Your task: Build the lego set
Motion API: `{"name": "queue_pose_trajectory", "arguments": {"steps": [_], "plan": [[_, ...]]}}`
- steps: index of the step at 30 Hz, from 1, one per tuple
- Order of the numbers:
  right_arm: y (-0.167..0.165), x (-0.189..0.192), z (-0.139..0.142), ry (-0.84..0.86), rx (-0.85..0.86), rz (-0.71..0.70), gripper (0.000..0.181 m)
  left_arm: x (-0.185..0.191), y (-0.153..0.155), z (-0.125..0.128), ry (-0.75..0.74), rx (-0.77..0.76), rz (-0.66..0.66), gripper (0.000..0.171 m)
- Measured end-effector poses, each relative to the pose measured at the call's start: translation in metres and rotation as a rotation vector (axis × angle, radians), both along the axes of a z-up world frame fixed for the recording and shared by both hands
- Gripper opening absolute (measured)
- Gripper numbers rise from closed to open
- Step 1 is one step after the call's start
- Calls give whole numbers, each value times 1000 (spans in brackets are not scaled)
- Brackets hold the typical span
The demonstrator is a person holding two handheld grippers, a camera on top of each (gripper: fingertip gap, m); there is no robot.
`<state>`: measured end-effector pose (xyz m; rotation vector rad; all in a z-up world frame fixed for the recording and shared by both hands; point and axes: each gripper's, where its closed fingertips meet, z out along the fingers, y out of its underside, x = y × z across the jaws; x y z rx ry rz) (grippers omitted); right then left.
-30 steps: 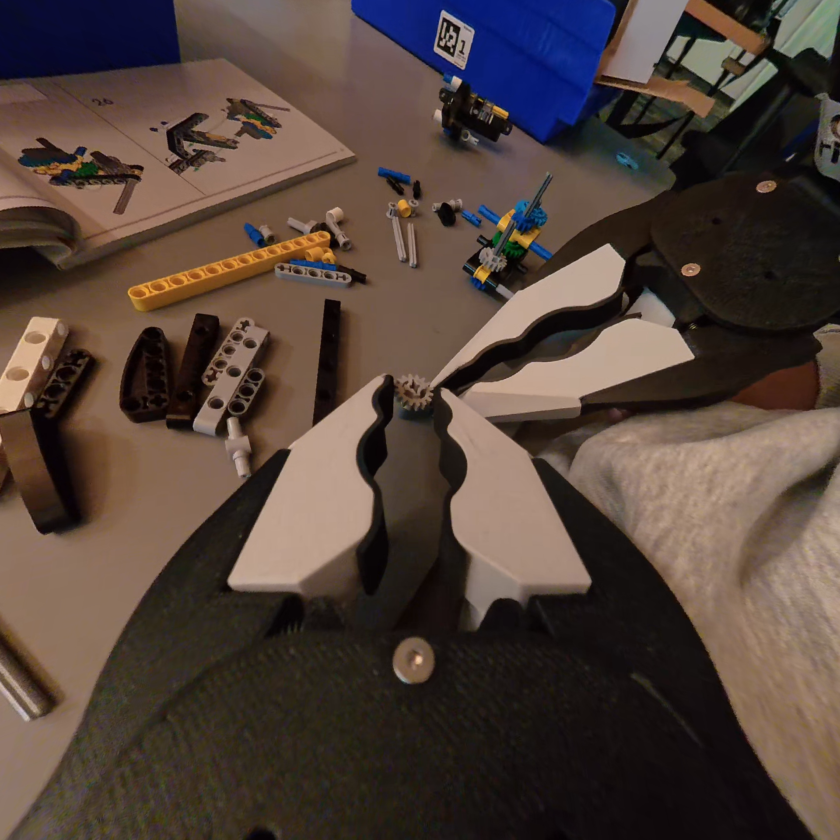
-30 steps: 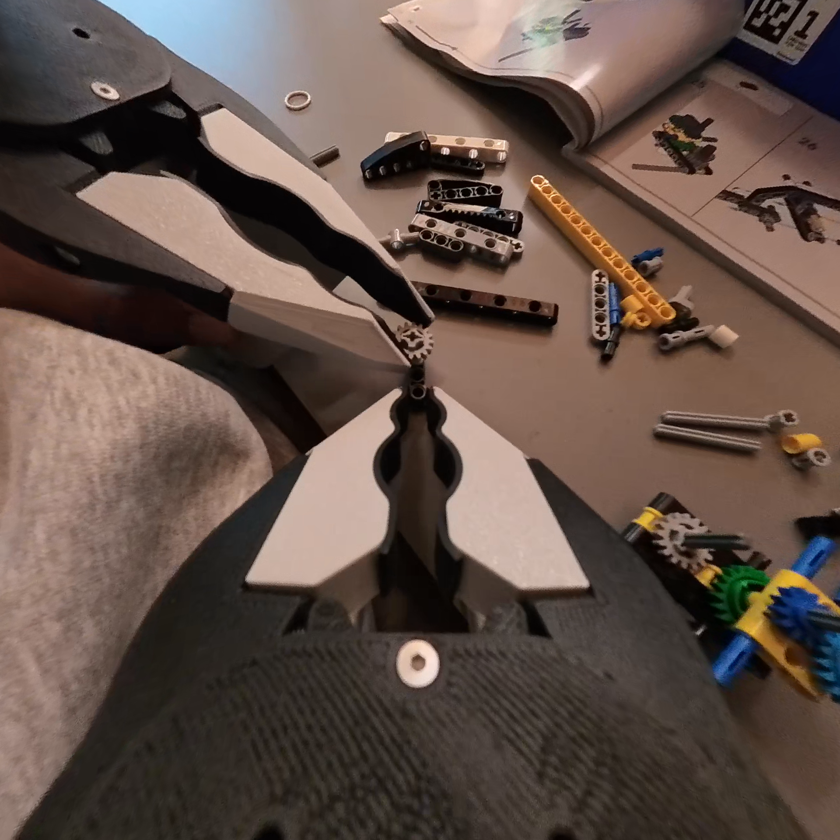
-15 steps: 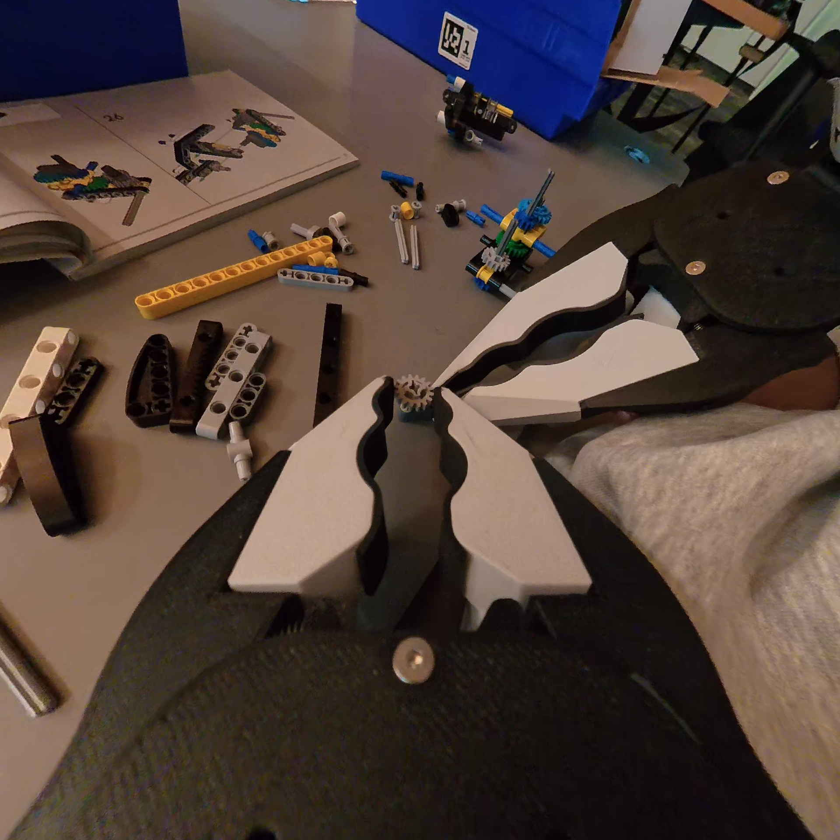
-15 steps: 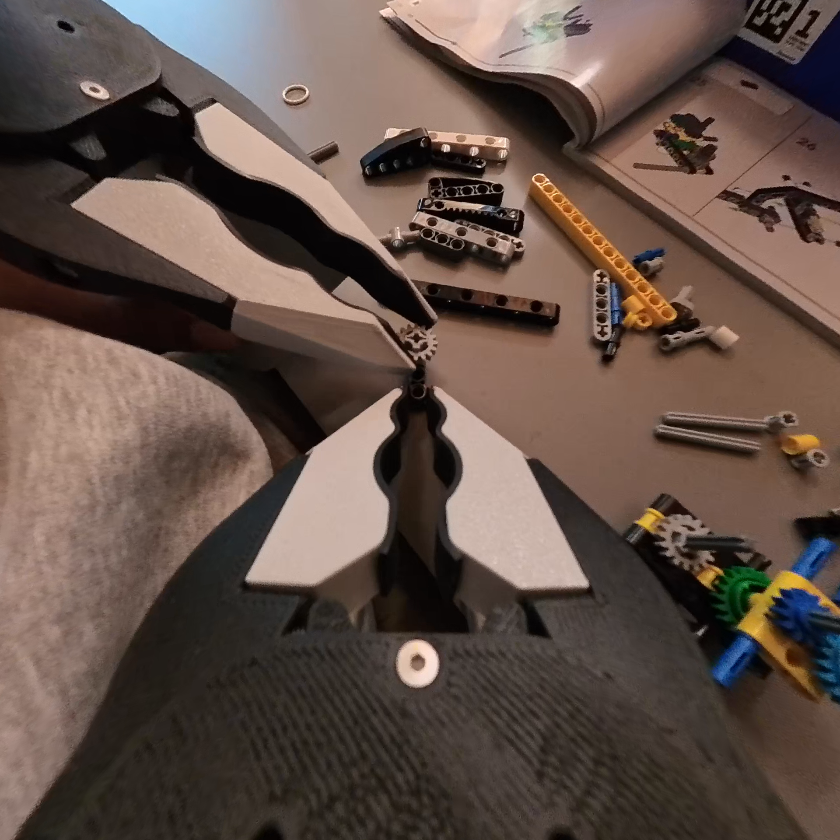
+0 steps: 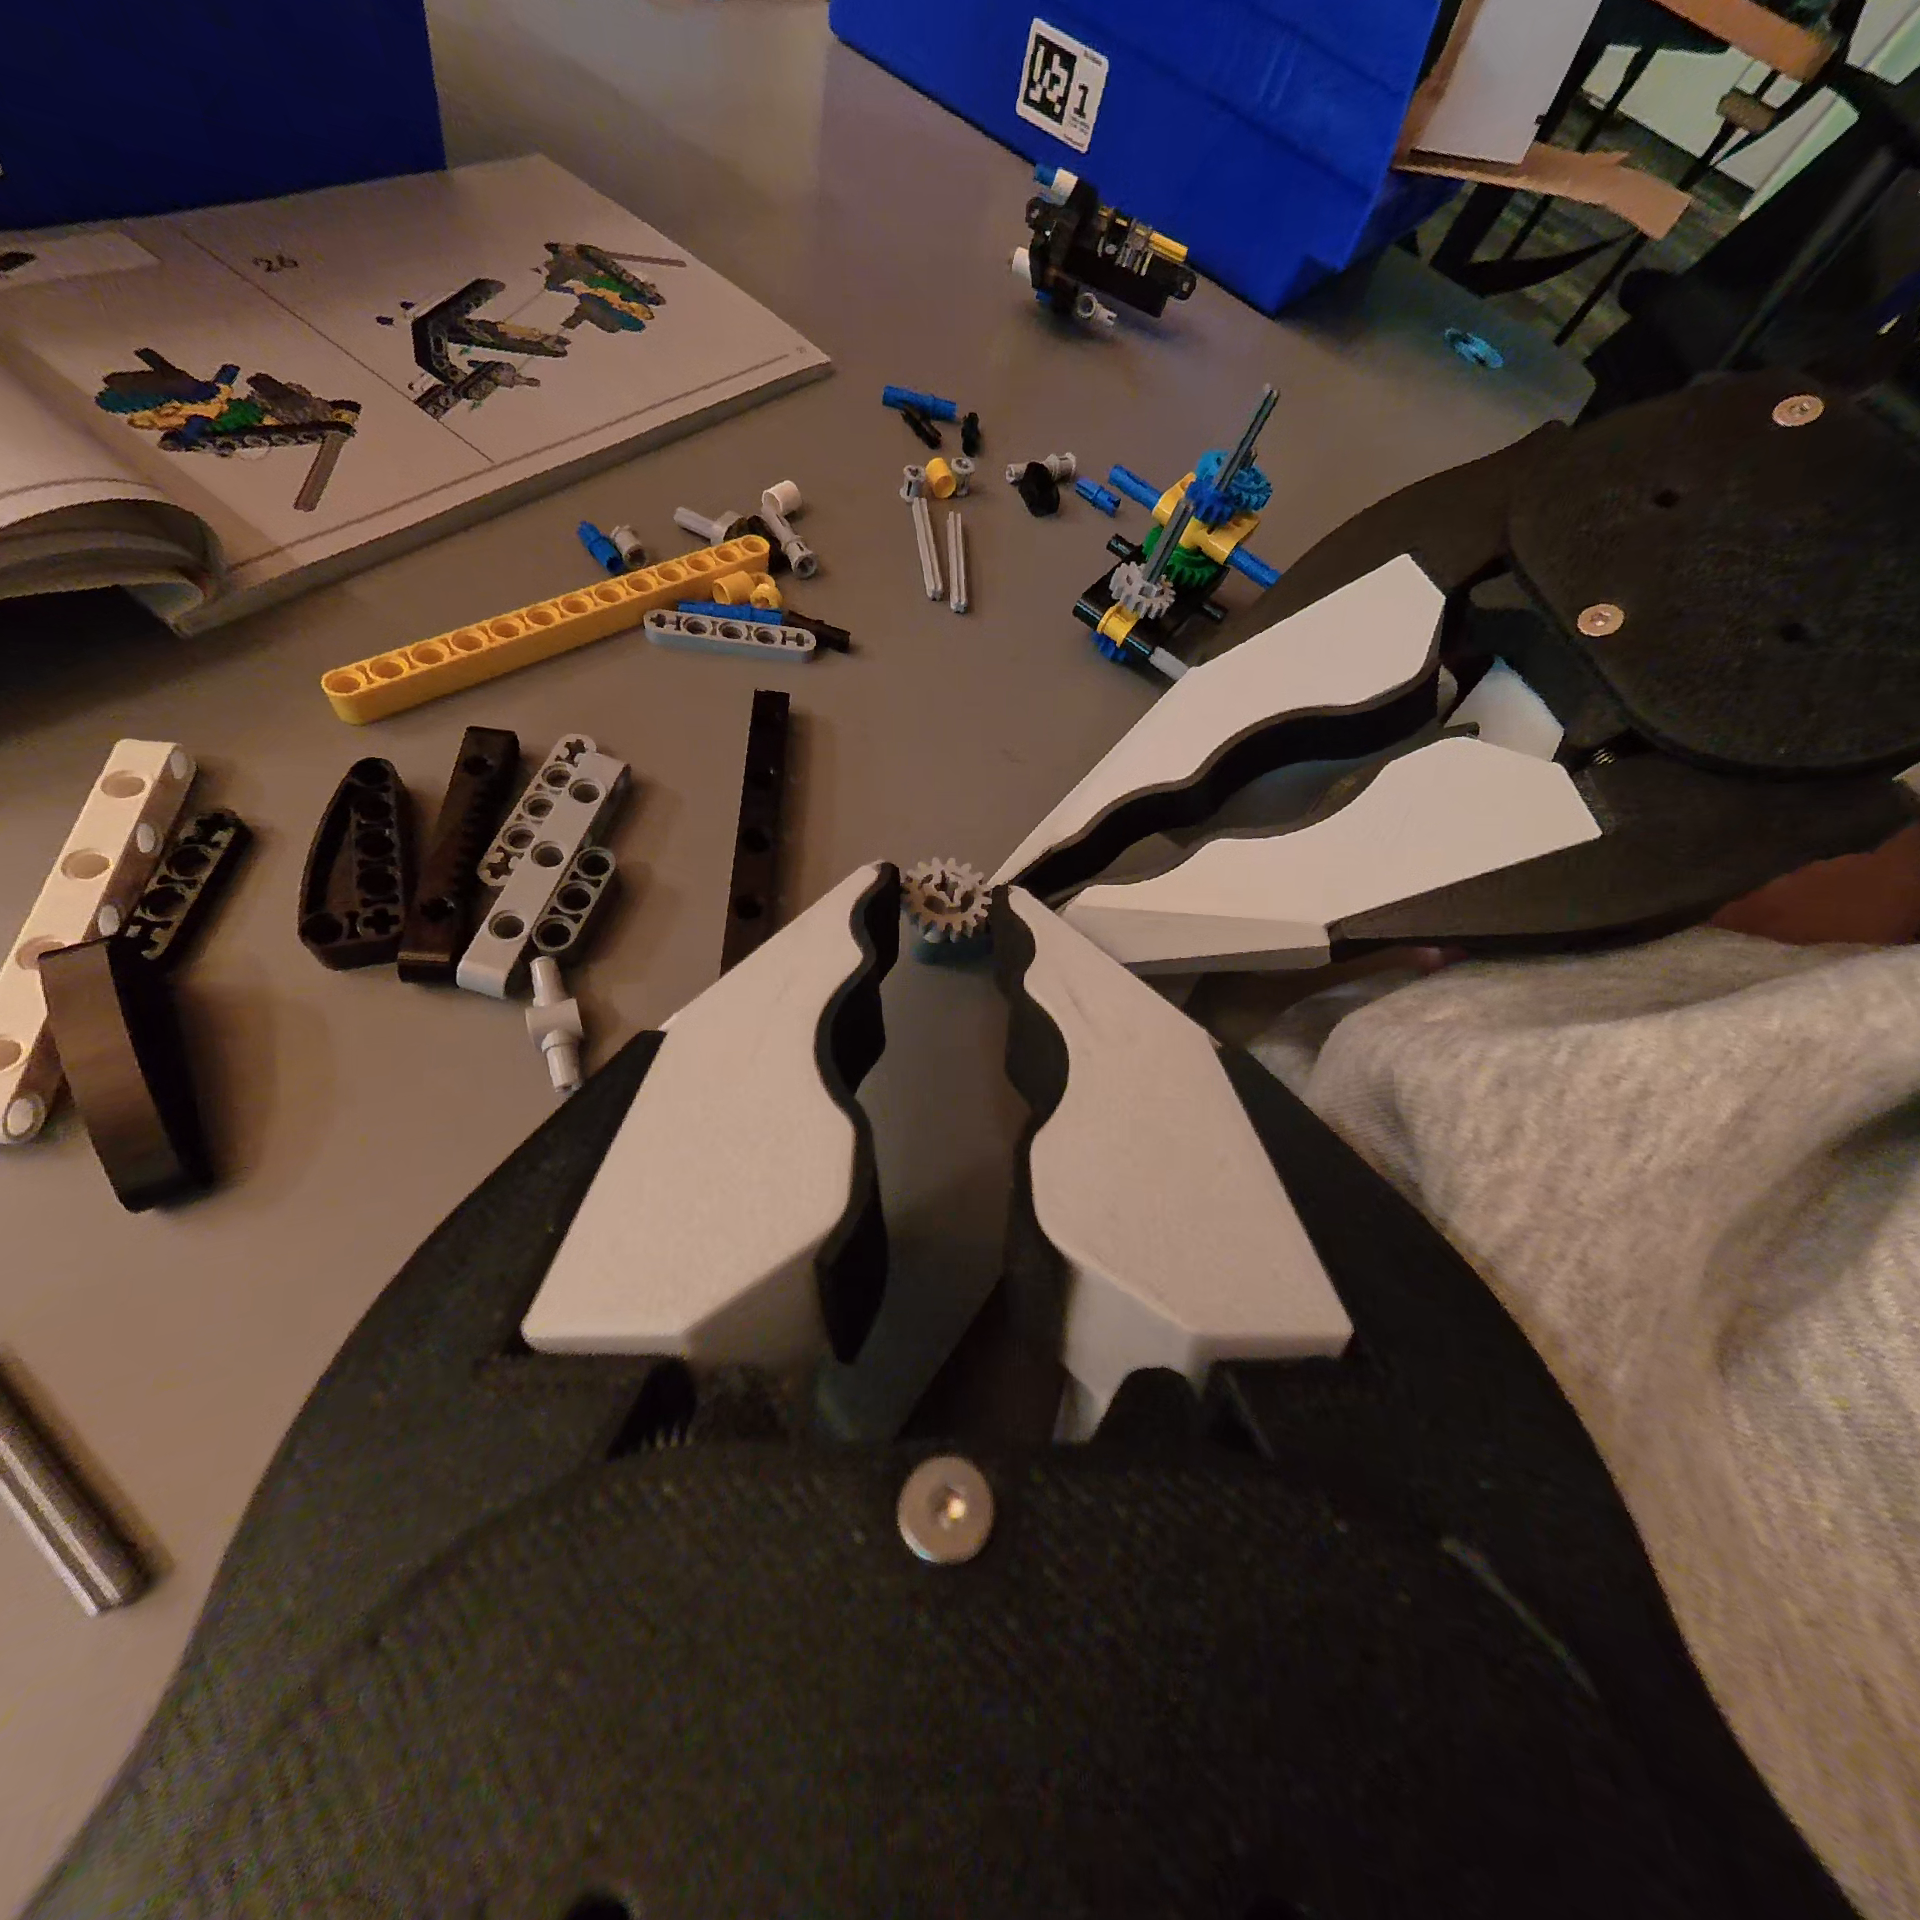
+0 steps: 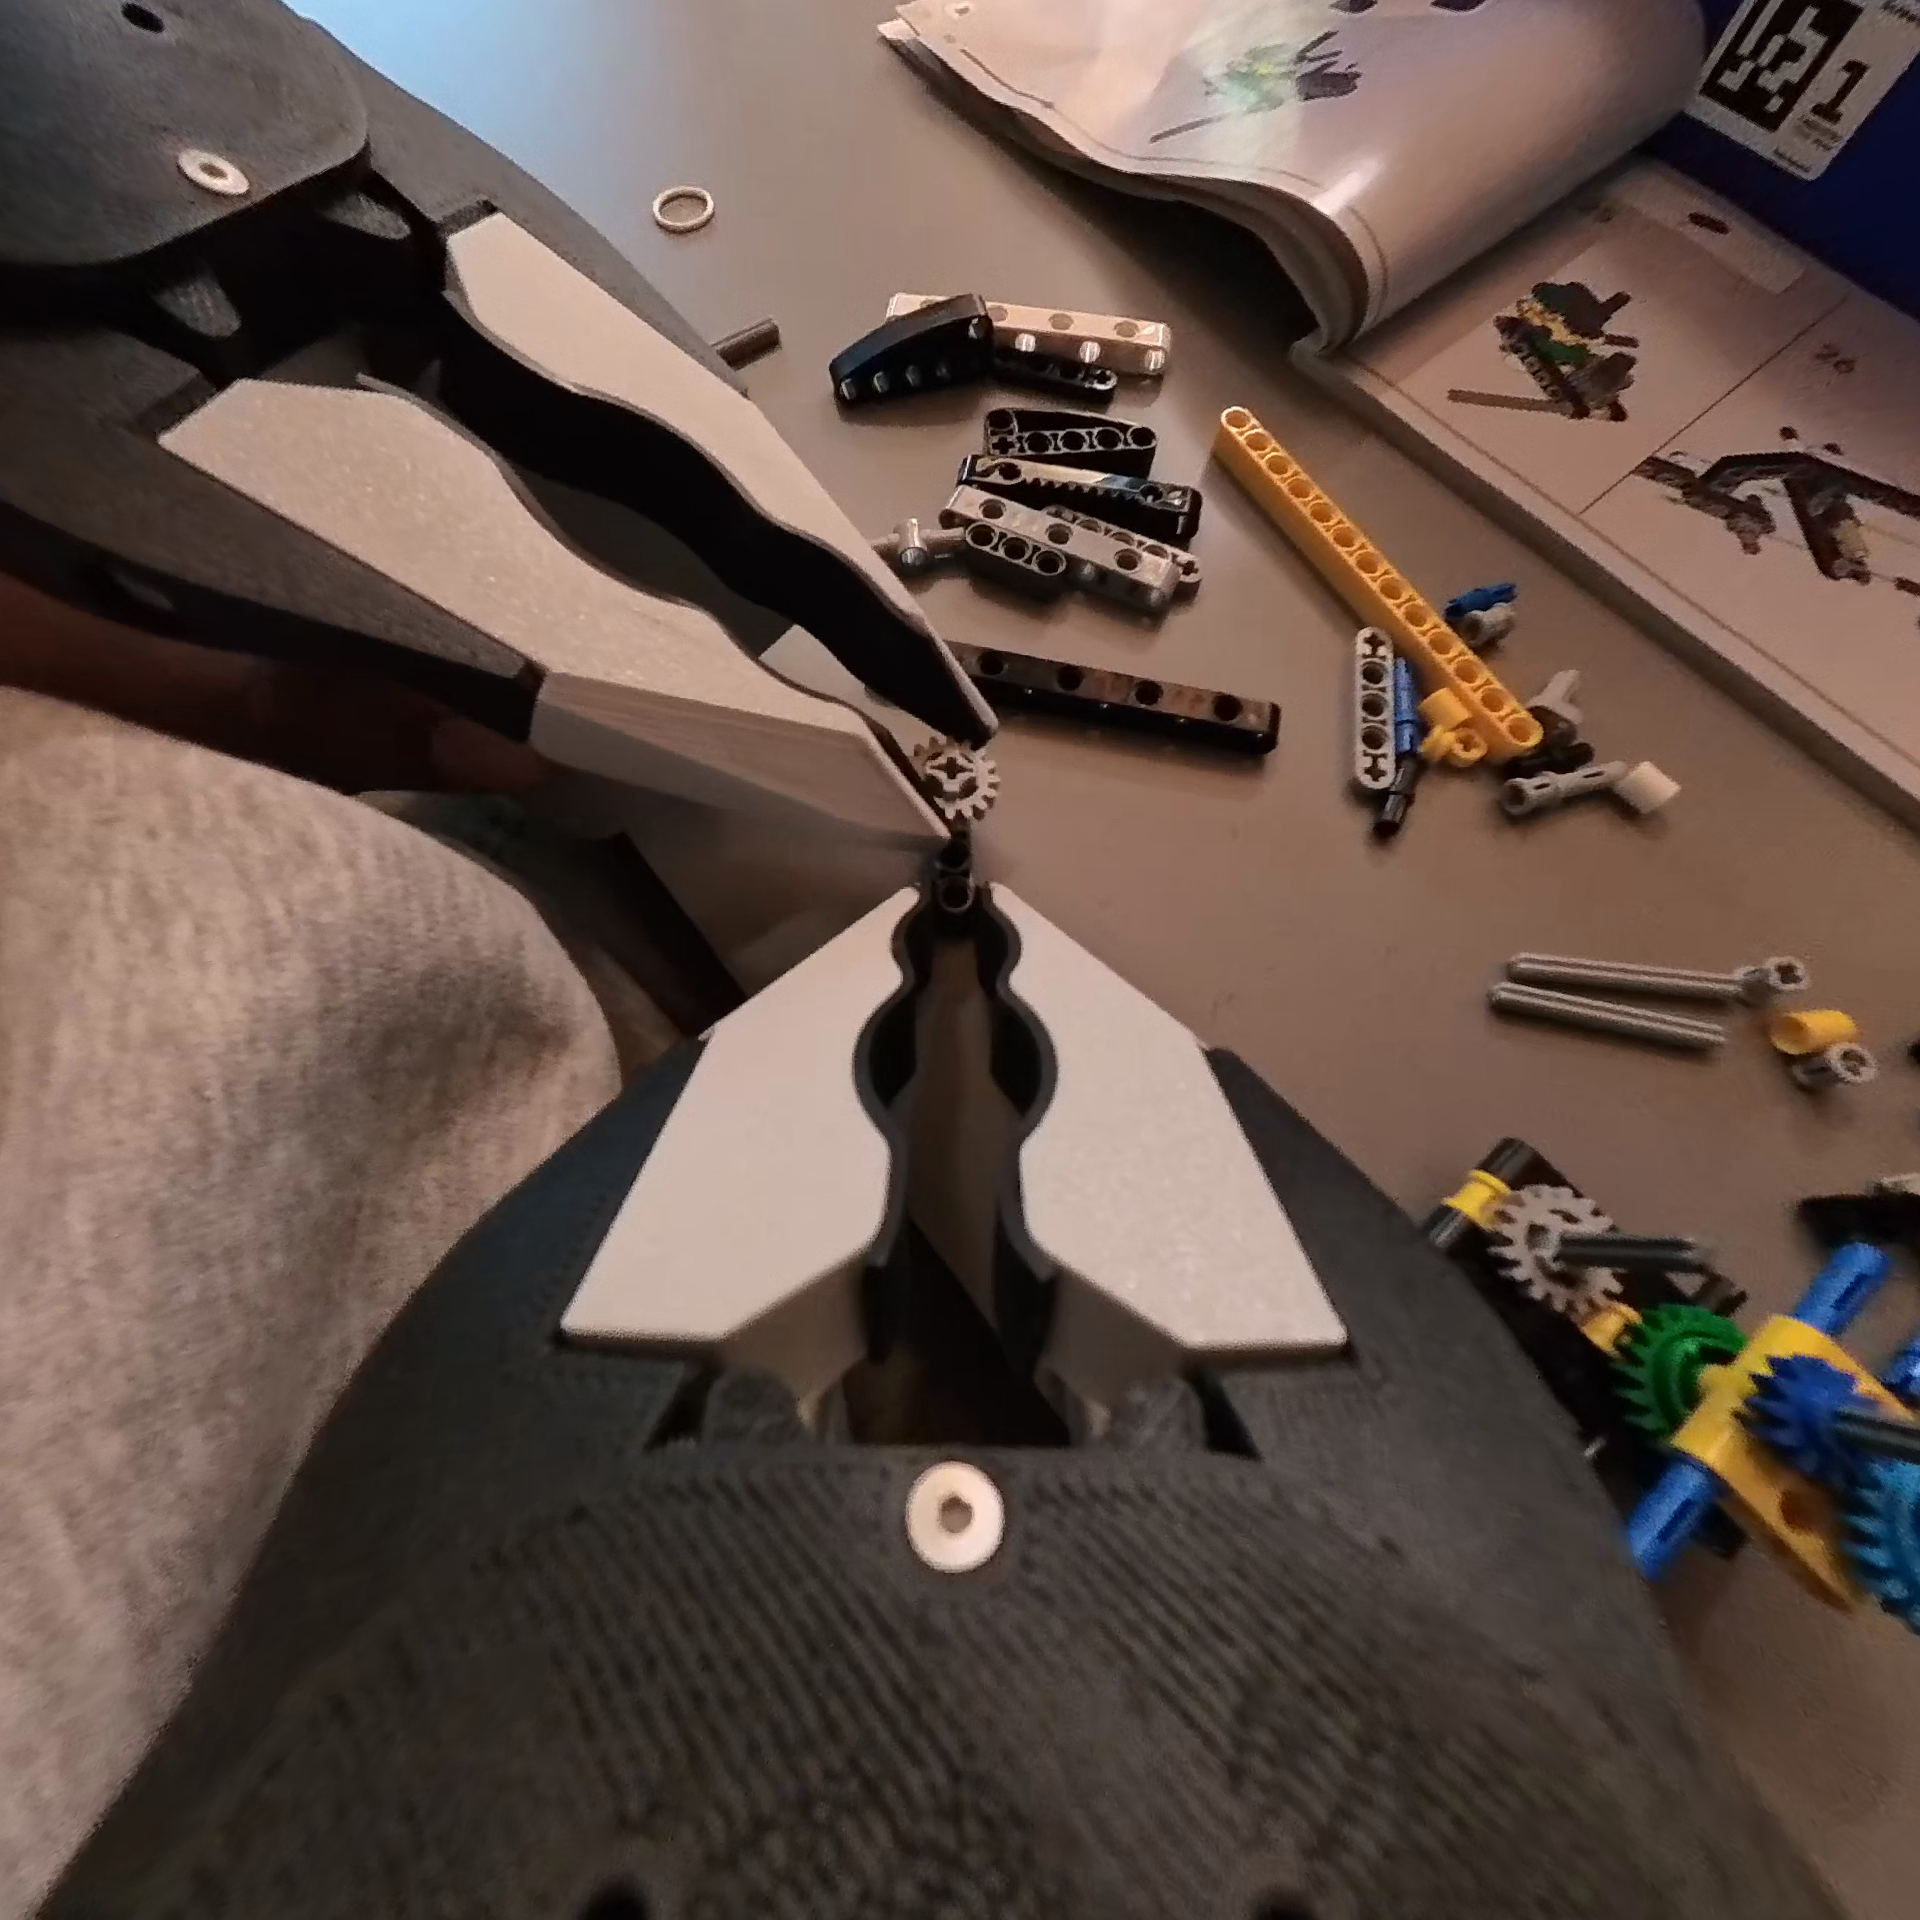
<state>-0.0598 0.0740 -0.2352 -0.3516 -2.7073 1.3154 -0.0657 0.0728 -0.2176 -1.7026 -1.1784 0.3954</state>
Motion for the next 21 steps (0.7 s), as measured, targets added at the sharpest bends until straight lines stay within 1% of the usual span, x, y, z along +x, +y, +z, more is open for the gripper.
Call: {"name": "queue_pose_trajectory", "arguments": {"steps": [10, 21], "plan": [[1, 0, 0, 13, -2, 41, 6, 1, 1, 0, -7, -2, -9, 14], [2, 2, 0, -22, -2, 100, 6, 1, 1, 0, -22, 4, -11, 14]]}}
